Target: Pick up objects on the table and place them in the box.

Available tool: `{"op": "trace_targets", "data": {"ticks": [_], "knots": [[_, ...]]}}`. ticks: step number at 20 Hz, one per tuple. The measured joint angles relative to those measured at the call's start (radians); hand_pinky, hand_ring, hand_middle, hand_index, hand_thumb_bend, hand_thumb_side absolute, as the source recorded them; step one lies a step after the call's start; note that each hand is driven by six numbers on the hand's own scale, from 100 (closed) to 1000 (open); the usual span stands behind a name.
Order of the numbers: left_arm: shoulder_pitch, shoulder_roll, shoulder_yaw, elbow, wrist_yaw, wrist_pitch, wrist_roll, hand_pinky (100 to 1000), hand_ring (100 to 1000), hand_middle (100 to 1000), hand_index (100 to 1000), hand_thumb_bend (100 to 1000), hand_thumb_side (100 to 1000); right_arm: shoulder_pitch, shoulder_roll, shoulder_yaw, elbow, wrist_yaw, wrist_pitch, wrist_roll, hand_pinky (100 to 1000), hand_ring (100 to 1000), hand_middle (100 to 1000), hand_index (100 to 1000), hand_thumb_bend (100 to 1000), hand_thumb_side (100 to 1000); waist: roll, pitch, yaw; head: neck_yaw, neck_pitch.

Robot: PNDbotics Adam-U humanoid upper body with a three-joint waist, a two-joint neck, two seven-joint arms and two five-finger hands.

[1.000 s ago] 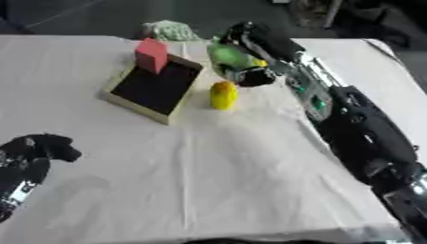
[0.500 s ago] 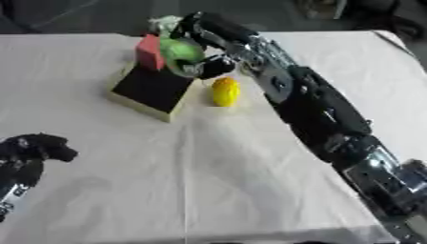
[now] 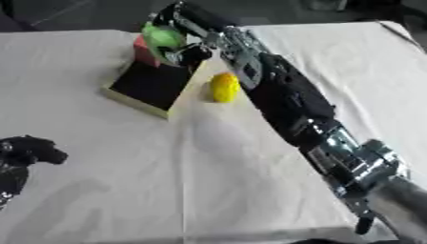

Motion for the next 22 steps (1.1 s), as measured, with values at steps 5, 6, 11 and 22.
{"op": "trace_targets", "data": {"ticks": [5,6,11,22], "knots": [[-0.007,0.000,-0.006,0.000,0.005,0.001,-0.006,754,733,636,808,100,599,0.000,0.037,0.004,0.051,0.078,-0.012,-0.048,572,652,657,883,100,166,0.000,0.001,0.005,-0.008,0.000],[-0.009,-0.001,-0.006,0.000,0.008,0.000,-0.007,754,733,636,808,100,599,0.000,0.044,0.007,0.061,0.094,-0.013,-0.047,585,671,680,895,100,172,0.001,0.001,0.007,-0.009,0.000],[-0.010,-0.001,-0.007,0.000,0.012,0.001,-0.010,754,733,635,808,100,602,0.003,0.074,0.008,0.097,0.175,-0.009,-0.010,686,798,808,959,100,183,0.001,0.001,0.013,-0.016,0.000],[-0.010,-0.001,-0.007,0.000,0.015,0.004,-0.013,754,733,635,808,100,606,0.006,0.090,0.011,0.048,0.448,-0.060,-0.085,883,978,1000,1000,100,227,-0.004,0.001,0.015,-0.016,0.000]]}}
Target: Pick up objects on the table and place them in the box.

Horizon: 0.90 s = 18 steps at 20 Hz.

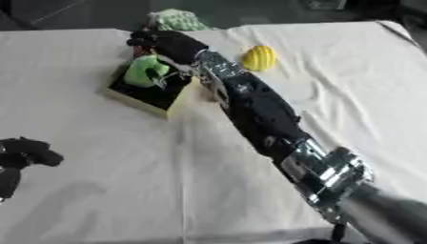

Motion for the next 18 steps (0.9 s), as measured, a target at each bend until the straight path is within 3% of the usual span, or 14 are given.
{"op": "trace_targets", "data": {"ticks": [5,10,13,18], "knots": [[0.000,0.000,0.001,0.000,0.002,0.001,0.001,754,733,635,808,100,607,0.000,-0.043,-0.001,-0.042,-0.007,-0.041,0.077,888,981,1000,1000,100,205,-0.006,-0.002,-0.011,0.002,0.000],[0.002,0.001,0.002,0.000,0.001,0.005,0.005,754,733,634,808,100,612,0.001,-0.138,-0.044,-0.067,-0.129,-0.046,0.231,875,969,1000,1000,100,204,-0.016,-0.007,-0.025,0.010,0.000],[0.005,0.001,0.002,0.000,-0.003,0.005,0.006,753,733,634,808,100,612,0.009,-0.195,-0.085,-0.069,-0.194,-0.007,0.300,853,949,982,1000,100,207,-0.018,-0.007,-0.032,0.014,0.000],[0.010,0.002,0.004,0.000,-0.007,0.005,0.009,754,733,634,808,100,614,0.027,-0.251,-0.153,-0.001,-0.226,0.133,0.318,831,933,970,1000,100,218,-0.017,-0.007,-0.036,0.019,0.000]]}}
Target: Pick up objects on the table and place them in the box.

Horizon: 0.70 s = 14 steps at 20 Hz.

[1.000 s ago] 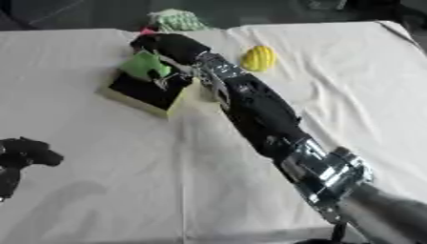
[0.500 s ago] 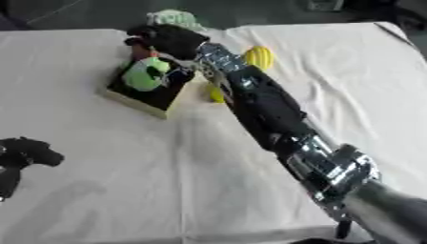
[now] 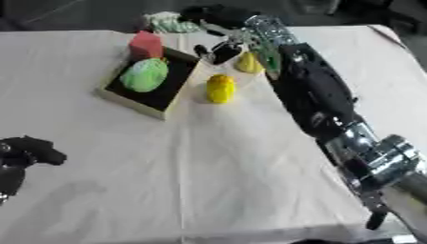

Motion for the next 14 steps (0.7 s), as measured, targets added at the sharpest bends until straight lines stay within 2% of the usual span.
{"op": "trace_targets", "data": {"ticks": [2,4,8,13,14], "knots": [[0.000,0.000,0.002,0.000,-0.001,-0.001,0.002,754,733,634,808,100,614,0.009,-0.010,-0.016,0.037,0.001,0.048,-0.009,827,931,965,1000,100,230,0.000,0.000,-0.001,0.001,0.000],[0.000,0.000,0.004,0.000,-0.001,-0.002,0.003,754,733,634,808,100,616,0.014,-0.014,-0.027,0.075,0.002,0.083,-0.019,824,929,963,1000,100,300,0.001,0.000,-0.001,0.001,0.000],[0.001,0.000,0.004,0.000,-0.004,-0.002,0.004,754,733,634,808,100,620,0.019,-0.014,-0.038,0.147,0.011,0.119,-0.026,826,933,964,1000,100,370,0.004,0.000,-0.002,0.001,0.000],[0.001,0.000,0.004,0.000,-0.007,-0.002,0.005,754,733,634,808,100,627,0.027,-0.014,-0.043,0.209,0.058,0.143,-0.039,840,946,980,1000,100,293,0.006,0.000,-0.002,0.001,0.000],[0.001,0.000,0.004,0.000,-0.008,-0.002,0.005,753,733,634,808,100,629,0.027,-0.013,-0.043,0.216,0.074,0.150,-0.045,841,946,979,1000,100,308,0.007,0.001,-0.002,0.001,0.000]]}}
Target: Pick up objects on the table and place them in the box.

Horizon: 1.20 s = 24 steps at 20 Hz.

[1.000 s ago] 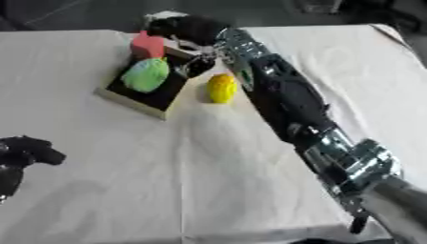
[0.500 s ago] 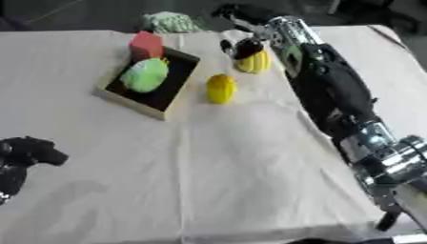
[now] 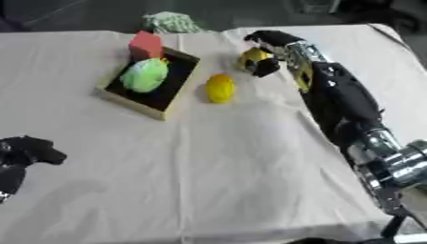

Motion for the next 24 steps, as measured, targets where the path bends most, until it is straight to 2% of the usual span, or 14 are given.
{"op": "trace_targets", "data": {"ticks": [2,5,9,14,17,21,24], "knots": [[0.000,0.000,0.000,0.000,0.000,0.000,0.000,754,733,634,808,100,631,0.001,0.001,0.000,0.012,0.039,0.014,-0.013,832,937,955,1000,100,328,0.001,0.001,0.000,-0.001,0.000],[0.000,0.000,0.000,0.000,-0.001,0.000,0.000,754,734,634,809,100,633,0.005,0.004,0.000,0.027,0.090,0.027,-0.024,798,882,867,961,100,348,0.002,0.001,0.000,-0.002,0.000],[0.000,0.000,0.000,0.000,-0.001,0.000,0.000,754,734,634,809,100,636,0.004,0.011,-0.006,0.028,0.127,0.028,-0.043,732,777,614,799,100,368,0.002,0.001,0.000,-0.002,0.000],[0.001,0.000,0.000,0.000,-0.001,0.000,0.000,754,734,634,809,100,639,0.007,0.020,-0.006,0.028,0.148,0.023,-0.093,659,662,365,526,100,360,0.002,0.002,-0.001,-0.002,-0.001],[0.001,0.000,0.000,0.000,-0.001,0.000,0.000,754,734,634,809,100,640,0.009,0.024,-0.006,0.022,0.147,0.027,-0.148,600,583,252,409,100,315,0.003,0.004,-0.001,-0.002,-0.001],[0.003,0.000,0.000,0.000,-0.002,0.001,0.001,754,734,634,809,100,641,0.009,0.030,-0.003,-0.018,0.112,0.022,-0.225,557,530,196,355,100,247,0.003,0.004,-0.001,-0.002,-0.001],[0.003,0.000,0.000,0.000,-0.002,0.001,0.001,754,734,634,809,100,641,0.006,0.030,0.013,-0.080,0.058,0.004,-0.250,541,514,186,346,100,216,0.002,0.004,-0.001,-0.003,-0.001]]}}
